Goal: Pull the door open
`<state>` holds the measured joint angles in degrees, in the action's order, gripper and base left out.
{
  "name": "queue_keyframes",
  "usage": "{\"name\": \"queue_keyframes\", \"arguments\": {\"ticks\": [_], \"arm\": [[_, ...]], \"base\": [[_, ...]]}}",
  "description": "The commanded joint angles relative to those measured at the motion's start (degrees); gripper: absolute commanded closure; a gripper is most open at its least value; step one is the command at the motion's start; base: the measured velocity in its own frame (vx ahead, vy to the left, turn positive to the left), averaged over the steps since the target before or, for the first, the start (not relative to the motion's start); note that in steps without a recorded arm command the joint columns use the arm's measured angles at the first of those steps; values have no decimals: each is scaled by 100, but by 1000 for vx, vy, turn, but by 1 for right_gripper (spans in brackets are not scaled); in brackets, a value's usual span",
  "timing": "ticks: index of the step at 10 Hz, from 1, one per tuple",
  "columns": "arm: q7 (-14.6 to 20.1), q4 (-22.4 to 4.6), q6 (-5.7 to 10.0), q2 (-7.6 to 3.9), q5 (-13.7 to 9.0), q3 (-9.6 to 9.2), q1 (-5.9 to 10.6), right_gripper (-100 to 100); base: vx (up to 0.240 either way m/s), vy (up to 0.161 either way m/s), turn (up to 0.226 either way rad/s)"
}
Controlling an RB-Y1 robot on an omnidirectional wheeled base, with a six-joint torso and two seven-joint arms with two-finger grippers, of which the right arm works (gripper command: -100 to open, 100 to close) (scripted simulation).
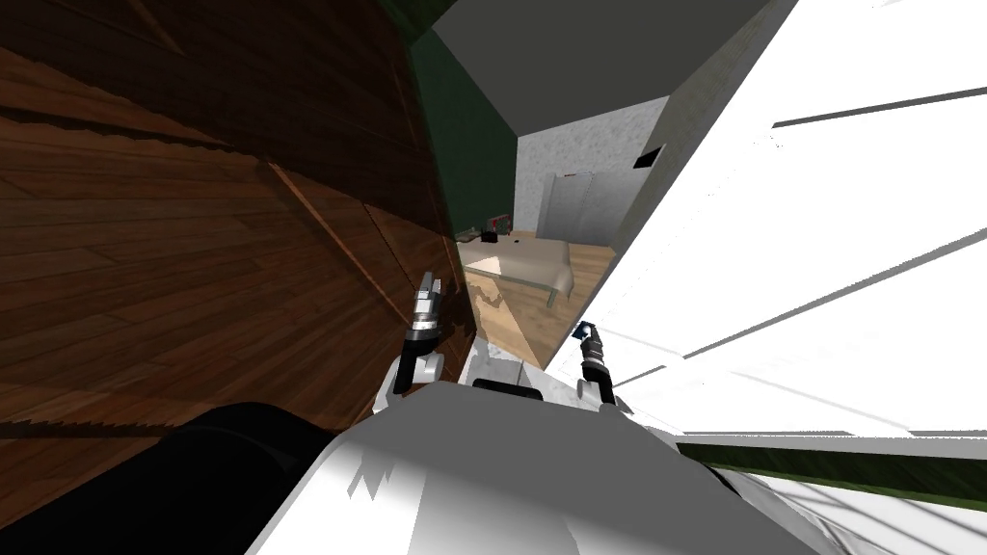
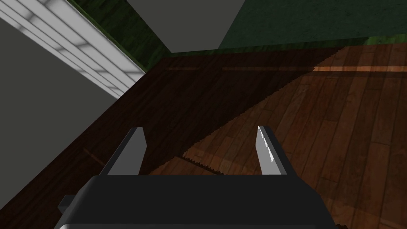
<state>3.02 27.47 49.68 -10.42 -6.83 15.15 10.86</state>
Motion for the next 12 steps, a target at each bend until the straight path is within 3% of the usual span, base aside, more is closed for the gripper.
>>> {"name": "queue_keyframes", "arguments": {"ticks": [1,2,3,8,12], "arm": [[74,74,-54,-81,-18,21,-77,-100],[47,35,-36,-60,-10,10,-41,-100],[47,35,-36,-60,-10,10,-41,100],[47,35,-36,-60,-10,10,-41,100],[275,37,-8,-165,104,-174,-90,100]], "base": [[189,-17,63],[89,-10,14],[-16,-1,-20],[-15,2,3],[-158,-5,77]]}}
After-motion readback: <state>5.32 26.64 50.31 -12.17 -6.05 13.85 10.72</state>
